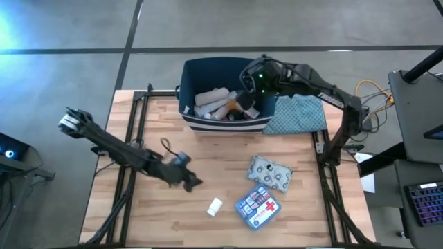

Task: Pick & place medical supplies in basket/bin
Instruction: Put the white medicine bottle into the blue bin

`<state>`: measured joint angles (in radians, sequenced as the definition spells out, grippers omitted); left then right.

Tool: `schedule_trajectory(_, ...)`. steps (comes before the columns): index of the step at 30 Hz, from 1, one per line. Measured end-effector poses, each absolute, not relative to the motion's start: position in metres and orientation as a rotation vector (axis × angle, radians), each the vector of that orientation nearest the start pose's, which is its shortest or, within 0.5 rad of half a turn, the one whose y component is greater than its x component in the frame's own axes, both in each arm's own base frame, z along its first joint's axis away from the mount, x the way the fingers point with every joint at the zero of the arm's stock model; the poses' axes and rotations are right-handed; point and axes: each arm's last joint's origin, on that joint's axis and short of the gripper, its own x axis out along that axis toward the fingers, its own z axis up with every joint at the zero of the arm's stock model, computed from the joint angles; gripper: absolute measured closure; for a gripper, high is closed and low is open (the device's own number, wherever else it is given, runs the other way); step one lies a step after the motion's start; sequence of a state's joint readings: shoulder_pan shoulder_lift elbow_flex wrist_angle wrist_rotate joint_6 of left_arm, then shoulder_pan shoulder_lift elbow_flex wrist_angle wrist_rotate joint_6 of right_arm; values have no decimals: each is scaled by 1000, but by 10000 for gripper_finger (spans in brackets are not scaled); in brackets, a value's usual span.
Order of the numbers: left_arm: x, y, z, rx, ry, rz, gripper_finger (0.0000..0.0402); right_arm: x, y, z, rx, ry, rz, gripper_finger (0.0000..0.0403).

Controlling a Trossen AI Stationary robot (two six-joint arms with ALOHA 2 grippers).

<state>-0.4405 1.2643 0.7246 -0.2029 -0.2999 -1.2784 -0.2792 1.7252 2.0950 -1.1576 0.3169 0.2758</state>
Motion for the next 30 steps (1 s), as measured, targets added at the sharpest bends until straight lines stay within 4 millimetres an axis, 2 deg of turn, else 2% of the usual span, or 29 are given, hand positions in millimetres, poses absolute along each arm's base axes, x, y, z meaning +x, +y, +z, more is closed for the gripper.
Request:
schedule_trajectory(4,272,-127,220,-920,754,350,109,306,-95,450,150,777,-685,24)
schedule_trajectory(11,342,-166,223,-768,1068,539,109,289,-79,455,153,811,-661,22)
schedule_trajectory(15,375,-184,216,-756,1155,510,109,280,-74,454,144,845,-653,21)
schedule_trajectory(20,386,-193,206,-769,1182,508,109,265,-69,452,142,851,-648,21)
schedule_trajectory(27,378,-192,173,-762,1302,533,112,246,-64,445,162,860,-660,21)
schedule_trajectory(30,373,-189,165,-713,1336,528,137,237,-63,440,156,864,-684,21)
